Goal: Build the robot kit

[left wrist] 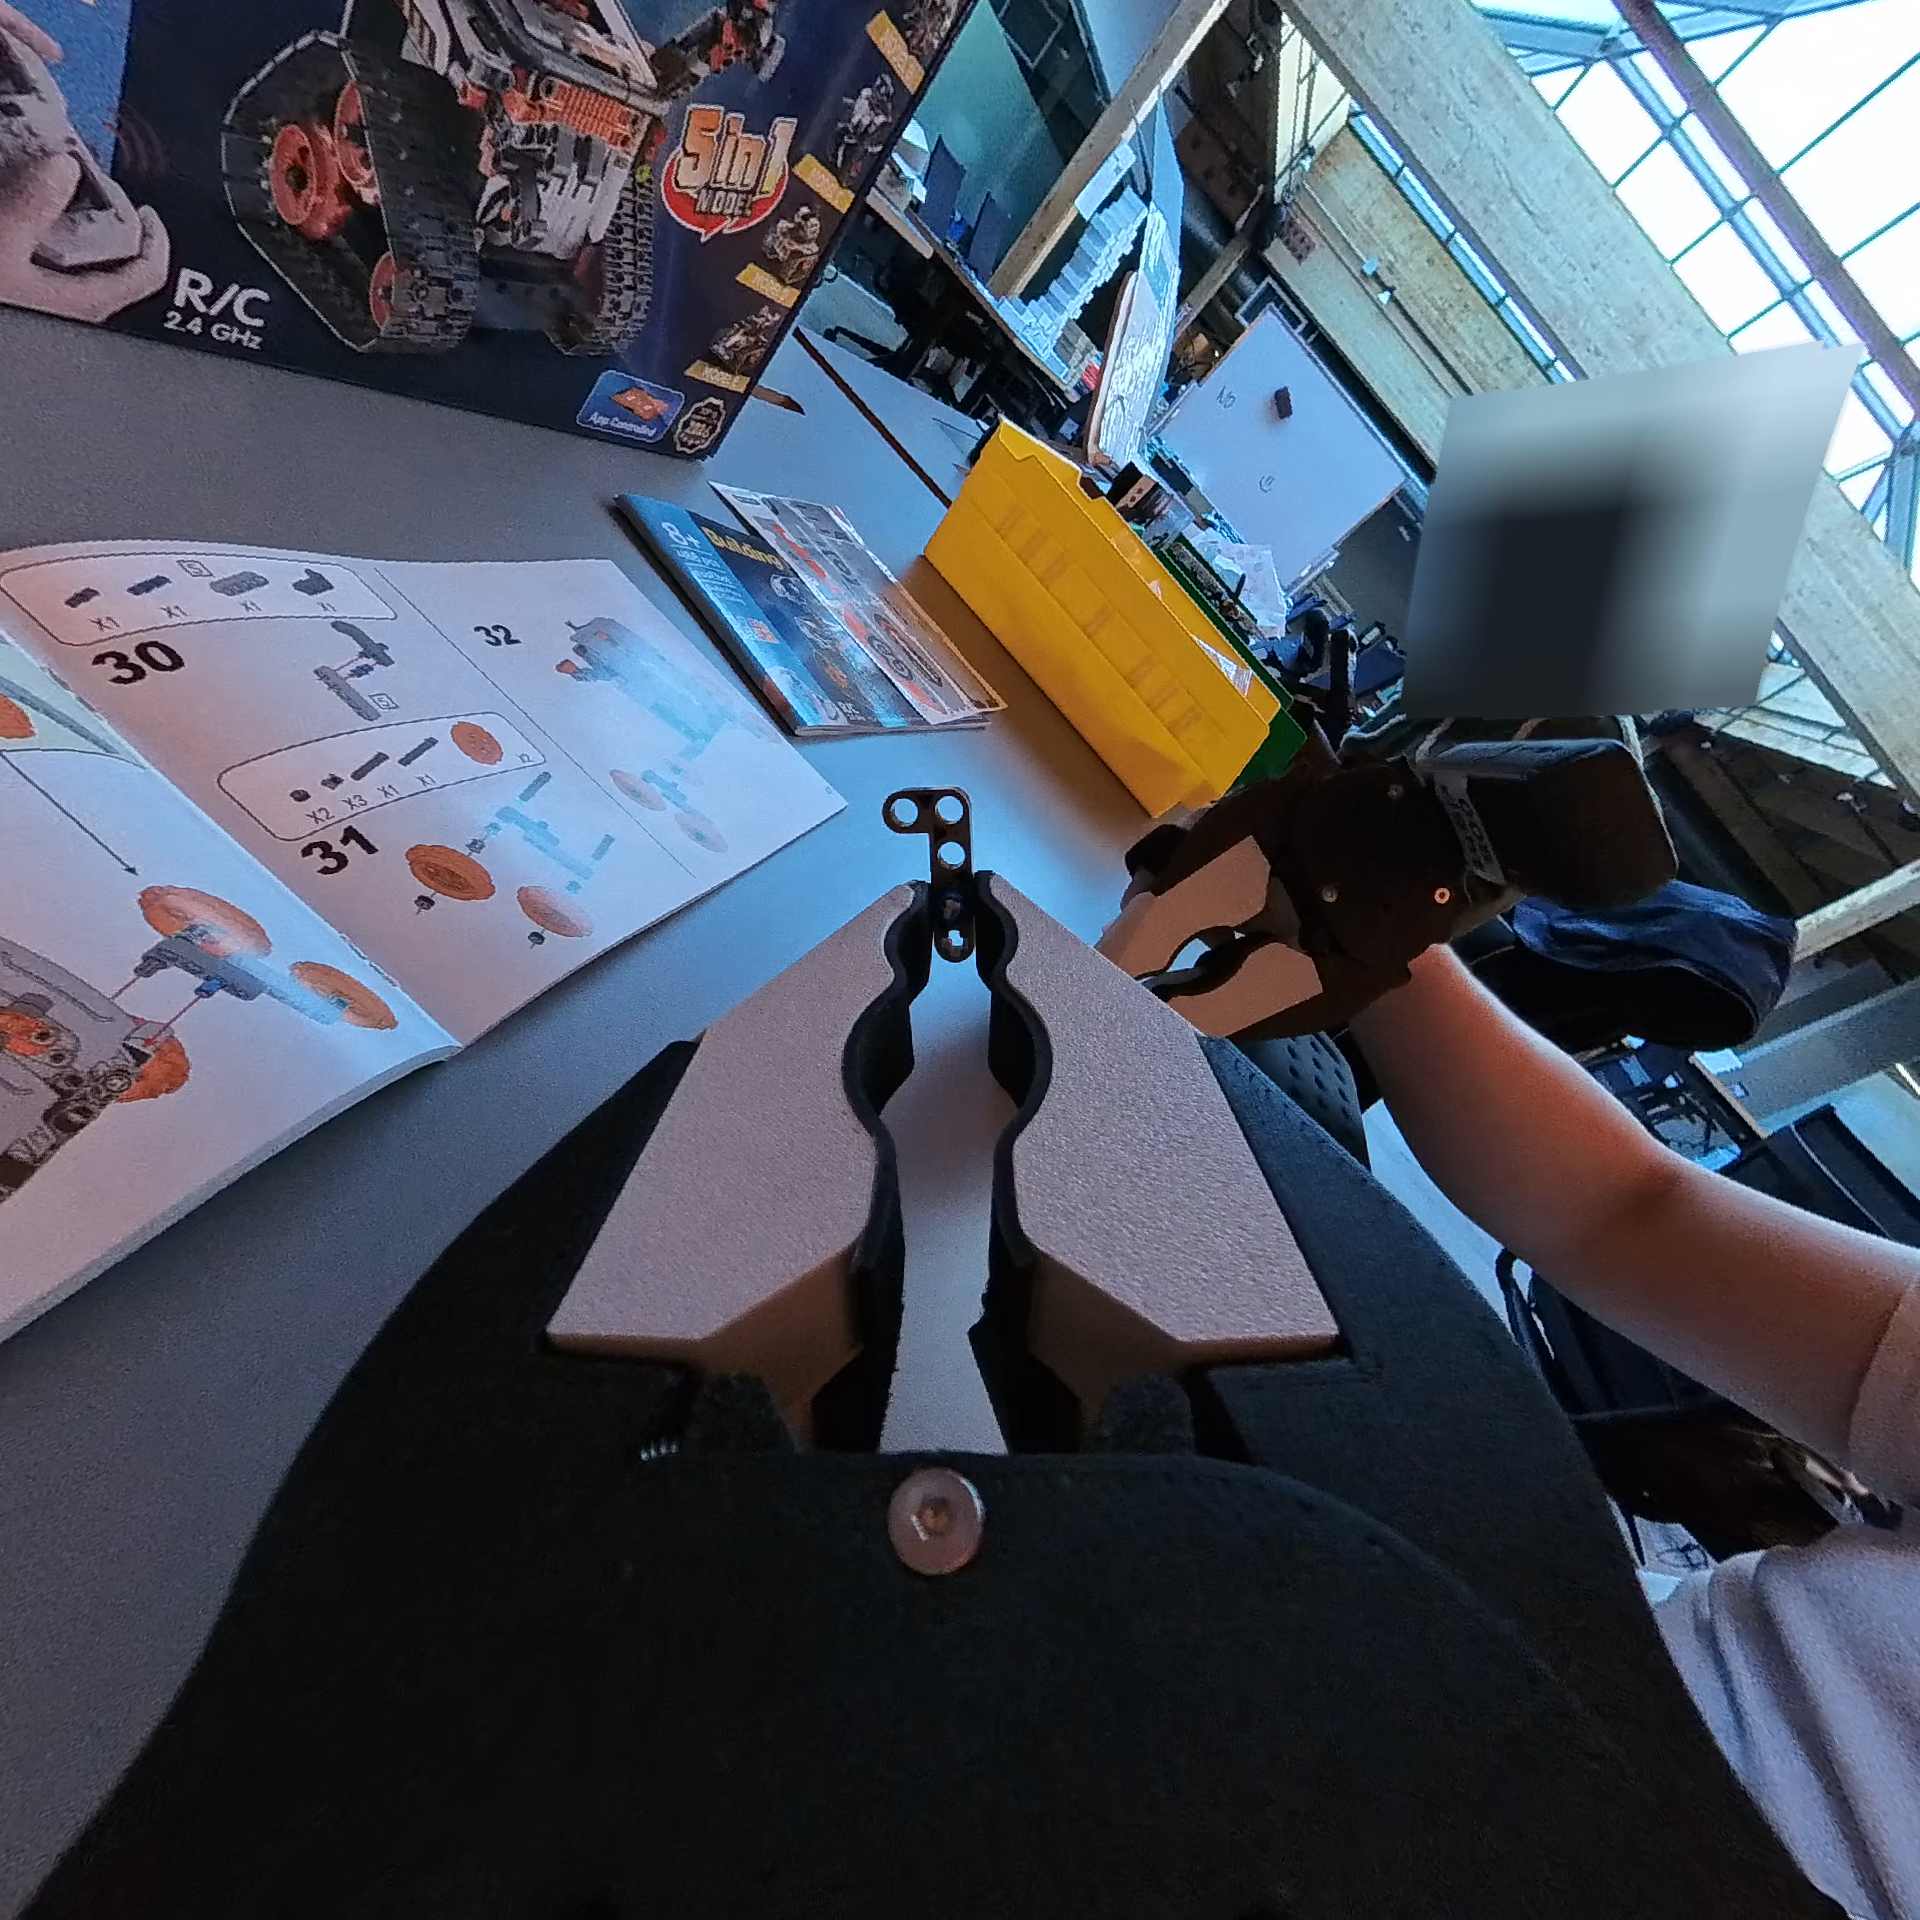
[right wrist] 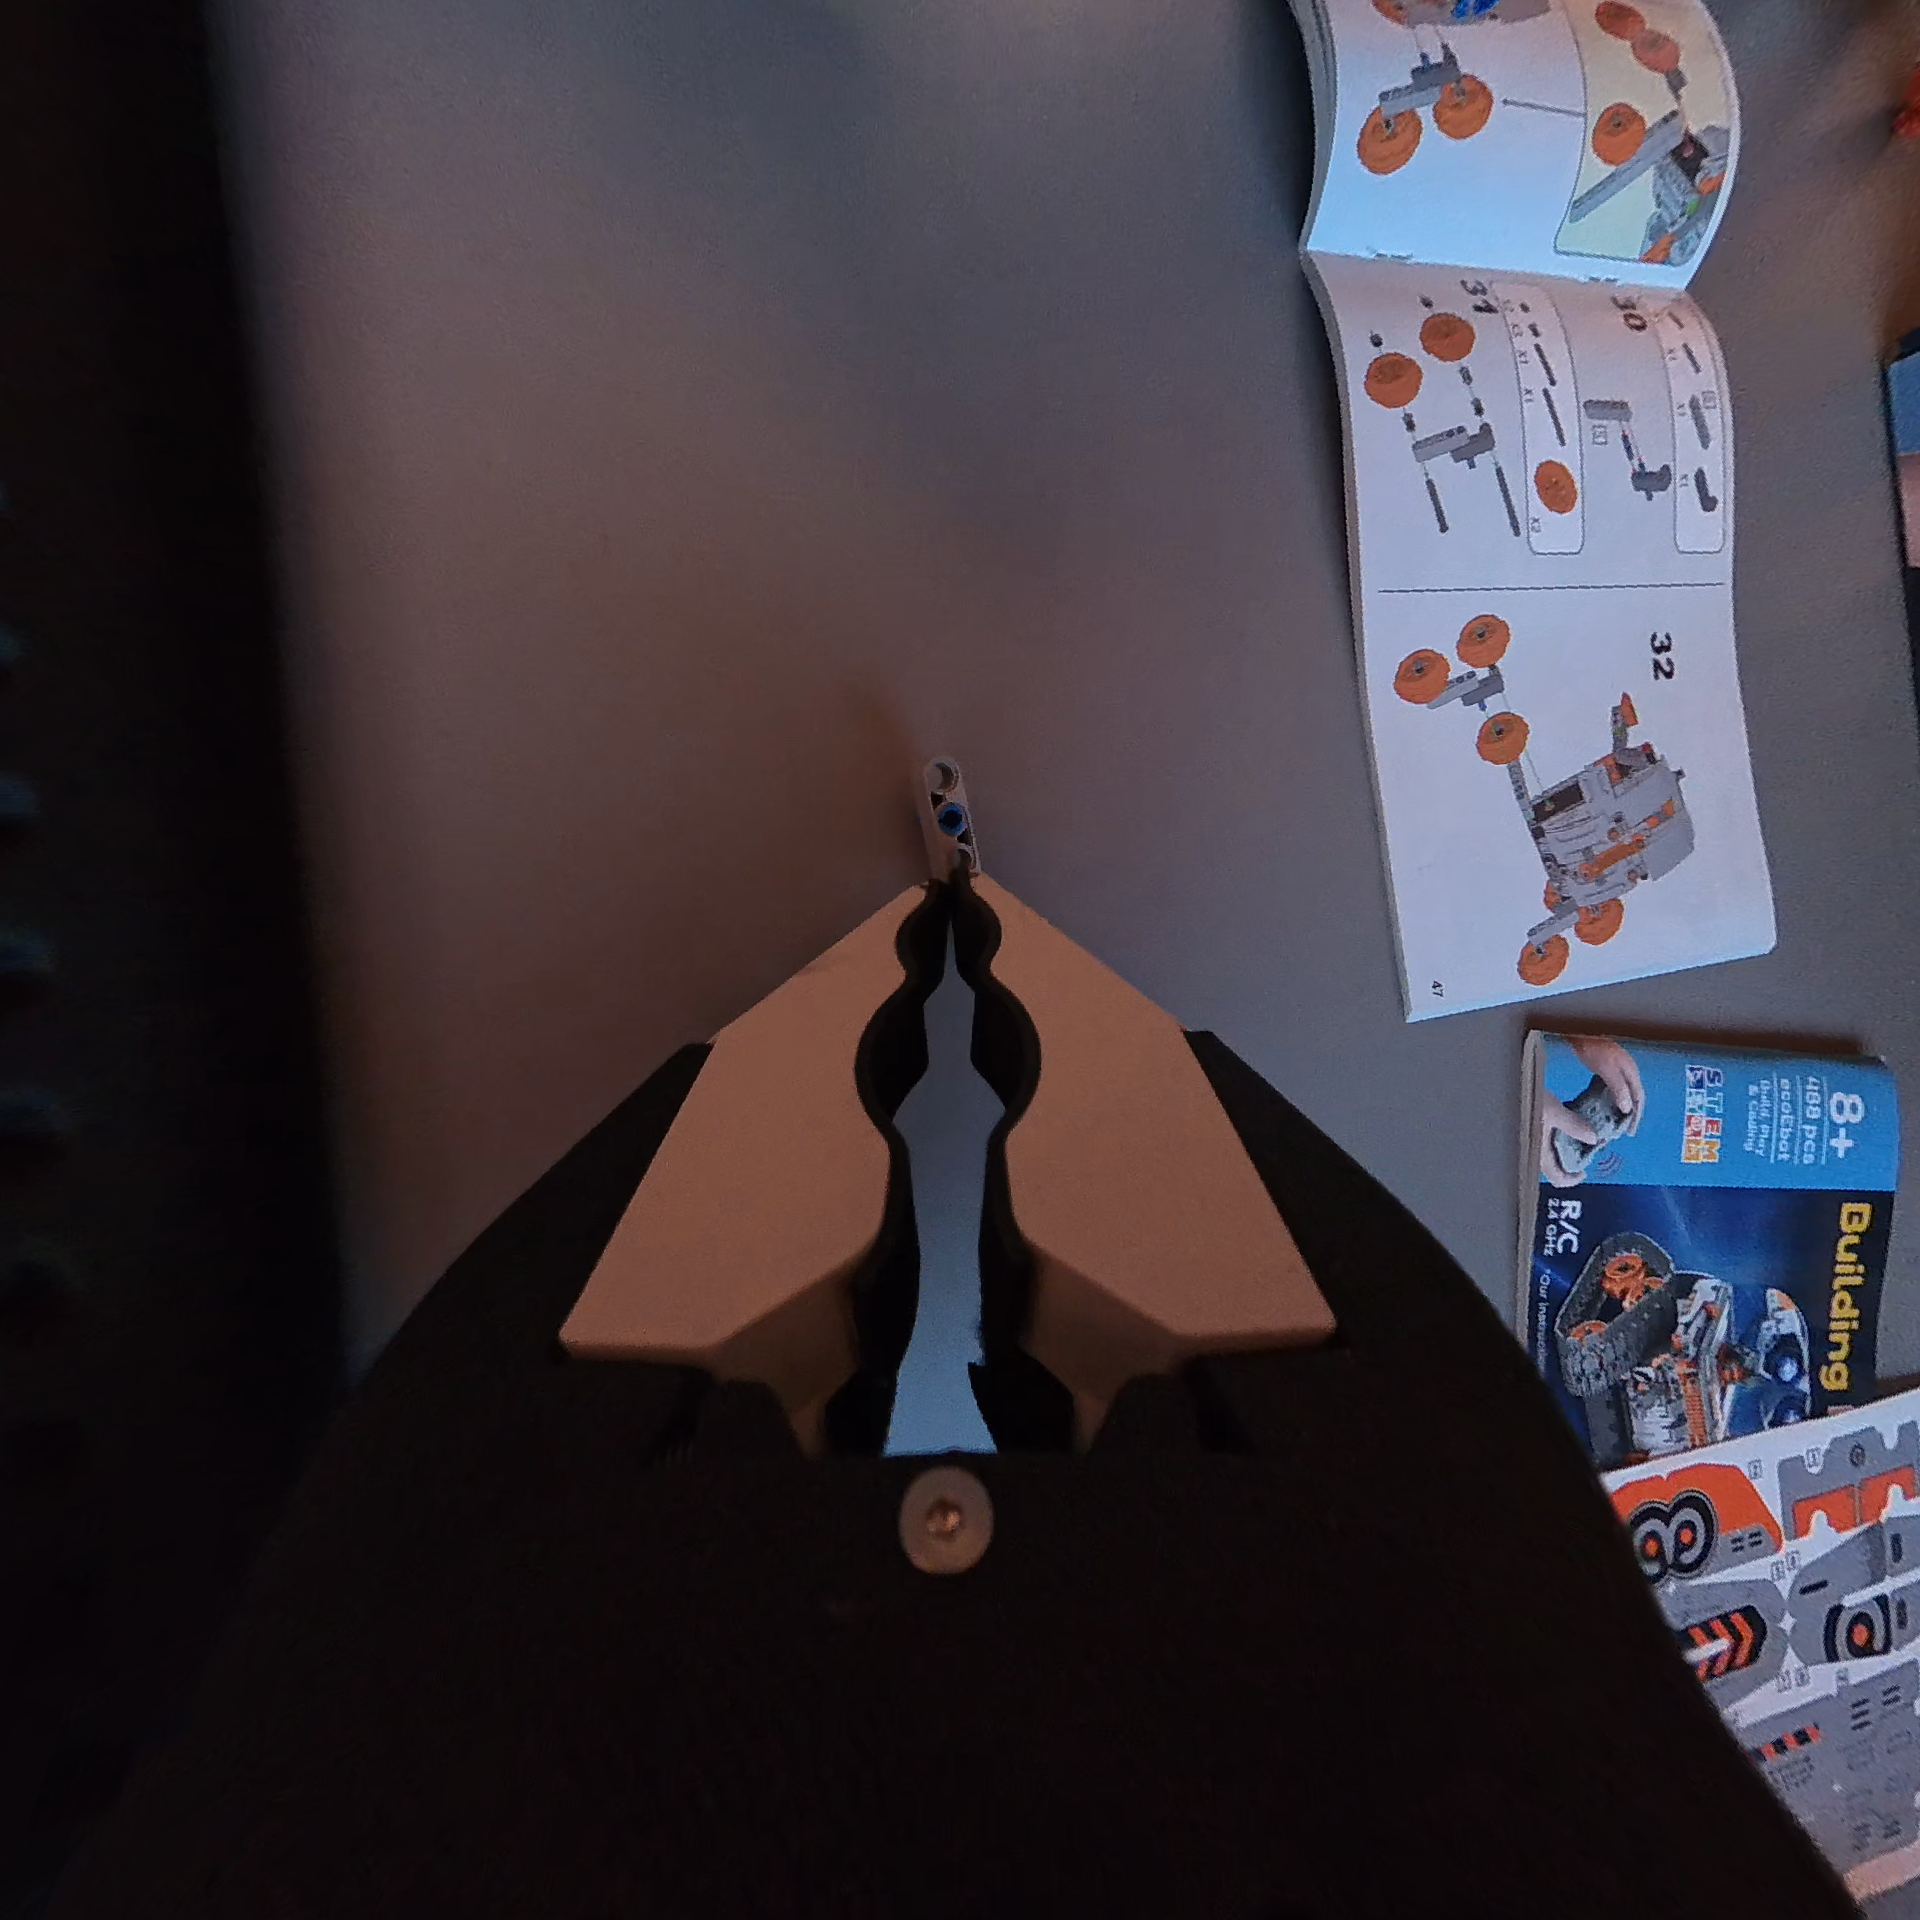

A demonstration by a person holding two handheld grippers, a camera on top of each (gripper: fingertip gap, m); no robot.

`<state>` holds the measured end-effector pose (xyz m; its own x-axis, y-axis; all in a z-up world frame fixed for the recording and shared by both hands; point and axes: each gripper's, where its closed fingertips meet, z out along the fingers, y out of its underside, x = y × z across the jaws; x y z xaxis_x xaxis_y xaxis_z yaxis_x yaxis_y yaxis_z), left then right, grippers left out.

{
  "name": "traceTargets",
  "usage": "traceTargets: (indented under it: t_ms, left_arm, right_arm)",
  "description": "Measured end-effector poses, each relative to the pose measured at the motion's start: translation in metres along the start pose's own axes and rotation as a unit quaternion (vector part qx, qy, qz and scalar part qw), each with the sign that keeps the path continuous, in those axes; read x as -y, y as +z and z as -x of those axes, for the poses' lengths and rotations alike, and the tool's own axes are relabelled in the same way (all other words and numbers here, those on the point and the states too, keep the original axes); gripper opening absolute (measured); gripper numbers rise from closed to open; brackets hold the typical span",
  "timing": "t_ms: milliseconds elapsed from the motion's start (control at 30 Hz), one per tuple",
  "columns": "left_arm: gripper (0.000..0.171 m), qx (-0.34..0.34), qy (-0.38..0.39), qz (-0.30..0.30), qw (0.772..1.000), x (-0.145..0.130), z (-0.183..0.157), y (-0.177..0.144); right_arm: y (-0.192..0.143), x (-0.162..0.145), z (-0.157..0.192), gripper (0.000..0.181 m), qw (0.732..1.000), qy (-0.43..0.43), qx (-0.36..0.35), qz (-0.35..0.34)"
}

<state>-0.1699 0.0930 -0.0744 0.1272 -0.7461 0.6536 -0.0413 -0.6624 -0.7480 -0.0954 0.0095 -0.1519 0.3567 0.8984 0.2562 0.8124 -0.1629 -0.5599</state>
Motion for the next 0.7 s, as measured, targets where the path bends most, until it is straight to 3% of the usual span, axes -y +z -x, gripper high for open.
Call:
traceTargets:
  t_ms: [700]
  left_arm:
    - [0.004, 0.002, -0.002, 0.001, 1.000, -0.0007, 0.0018, 0.0000]
  right_arm:
    - [-0.0017, -0.0011, 0.0073, 0.003, 0.999, 0.007, 0.030, -0.018]
